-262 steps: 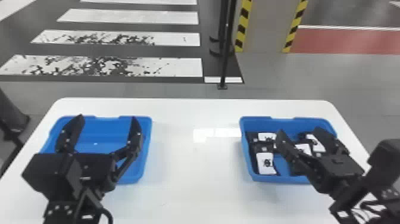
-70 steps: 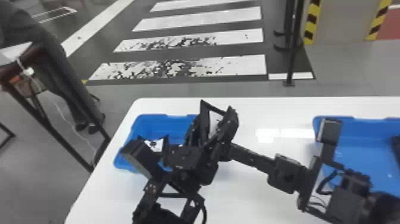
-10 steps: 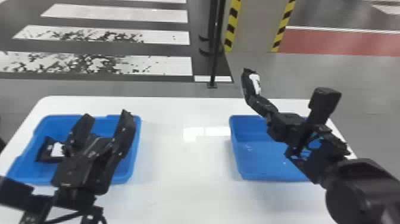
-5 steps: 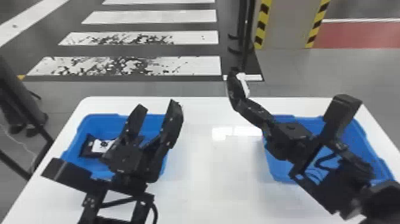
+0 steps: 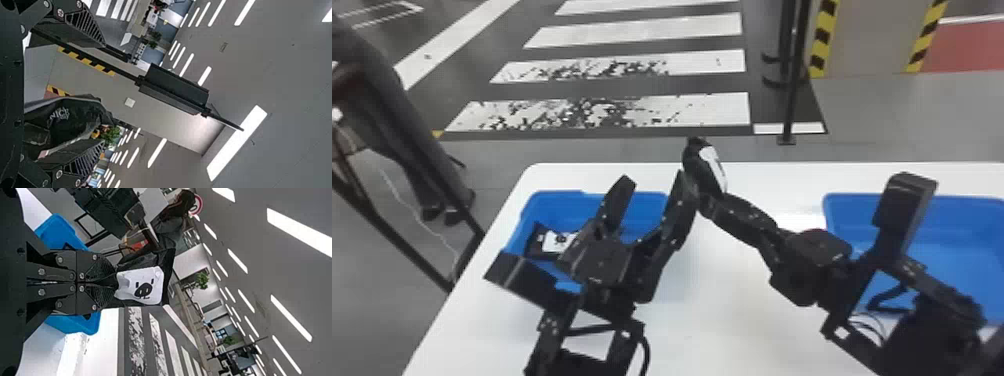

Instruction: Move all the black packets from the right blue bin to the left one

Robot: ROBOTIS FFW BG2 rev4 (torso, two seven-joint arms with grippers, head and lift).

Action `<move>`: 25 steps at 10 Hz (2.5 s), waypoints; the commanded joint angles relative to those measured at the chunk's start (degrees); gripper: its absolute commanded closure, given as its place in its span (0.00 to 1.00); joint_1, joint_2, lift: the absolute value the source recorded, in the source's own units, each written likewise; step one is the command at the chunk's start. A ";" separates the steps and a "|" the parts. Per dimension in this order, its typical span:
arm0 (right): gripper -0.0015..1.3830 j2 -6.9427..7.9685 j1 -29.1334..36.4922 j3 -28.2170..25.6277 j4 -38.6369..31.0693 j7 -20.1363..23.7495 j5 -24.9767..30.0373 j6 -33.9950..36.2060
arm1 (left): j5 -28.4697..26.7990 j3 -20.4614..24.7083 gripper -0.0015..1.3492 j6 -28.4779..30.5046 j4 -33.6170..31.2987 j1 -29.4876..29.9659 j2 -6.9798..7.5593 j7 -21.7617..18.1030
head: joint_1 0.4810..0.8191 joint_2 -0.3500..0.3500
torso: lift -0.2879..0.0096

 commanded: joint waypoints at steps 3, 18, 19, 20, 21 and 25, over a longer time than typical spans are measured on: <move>0.82 -0.96 -1.46 4.57 0.61 0.01 -1.46 1.11 | -0.75 -0.65 0.13 -0.01 -0.03 -0.45 0.17 -0.17 | 0.63 0.80 | 0.50; 0.06 0.00 -6.38 6.75 10.73 8.54 -4.20 -1.98 | 1.08 1.64 0.90 1.82 -0.17 1.23 -0.35 1.58 | 0.63 0.89 | 0.50; 0.04 0.00 -5.68 5.95 10.59 8.54 -4.66 -2.54 | -0.98 3.35 0.90 1.40 0.68 0.81 -0.79 2.38 | 0.63 0.89 | 0.50; 0.05 0.18 -4.55 4.35 10.31 8.71 -4.66 -2.83 | -5.20 5.64 0.90 0.55 3.63 -0.74 -1.23 3.43 | 0.63 0.90 | 0.50; 0.05 0.44 -3.57 2.52 9.89 8.80 -4.66 -3.11 | -11.49 8.38 0.90 -0.43 9.54 -4.39 -1.58 4.40 | 0.63 0.92 | 0.50; 0.05 0.97 -0.19 -2.74 8.34 9.24 -4.32 -5.08 | -26.68 15.35 0.57 6.74 27.68 -17.33 -1.76 8.44 | 0.63 0.96 | 0.50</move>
